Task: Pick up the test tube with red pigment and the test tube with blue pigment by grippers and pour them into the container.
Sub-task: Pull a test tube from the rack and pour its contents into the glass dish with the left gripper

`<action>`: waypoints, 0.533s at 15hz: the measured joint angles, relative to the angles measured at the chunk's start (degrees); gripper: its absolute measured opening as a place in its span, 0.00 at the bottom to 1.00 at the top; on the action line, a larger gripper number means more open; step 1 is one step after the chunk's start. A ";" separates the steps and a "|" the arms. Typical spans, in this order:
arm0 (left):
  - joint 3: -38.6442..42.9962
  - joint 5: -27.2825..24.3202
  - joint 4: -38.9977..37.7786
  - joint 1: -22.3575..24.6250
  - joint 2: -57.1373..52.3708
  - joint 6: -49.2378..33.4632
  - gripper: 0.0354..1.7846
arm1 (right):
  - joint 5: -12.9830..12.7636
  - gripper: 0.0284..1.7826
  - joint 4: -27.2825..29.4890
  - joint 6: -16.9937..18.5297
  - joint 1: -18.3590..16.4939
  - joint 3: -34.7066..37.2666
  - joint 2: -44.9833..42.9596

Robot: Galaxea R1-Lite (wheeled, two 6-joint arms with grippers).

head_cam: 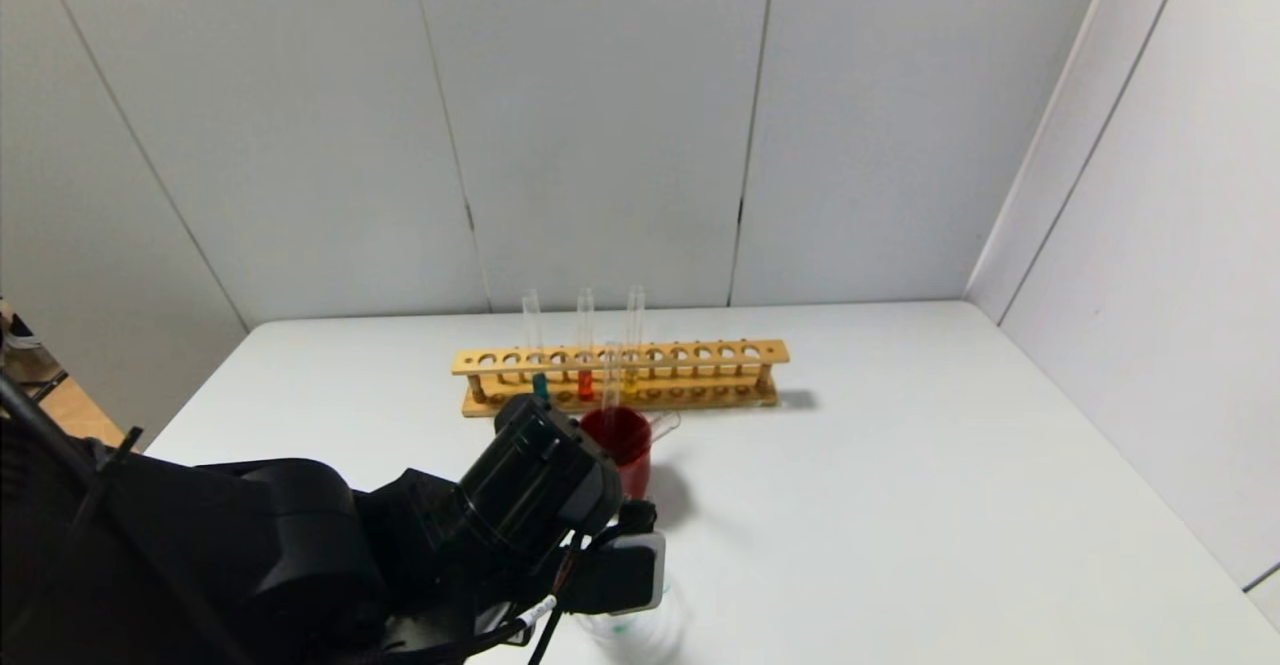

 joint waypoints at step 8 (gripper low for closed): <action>-1.62 4.24 1.22 -0.11 3.39 2.76 0.15 | 0.00 0.98 -0.01 0.00 0.00 0.00 0.00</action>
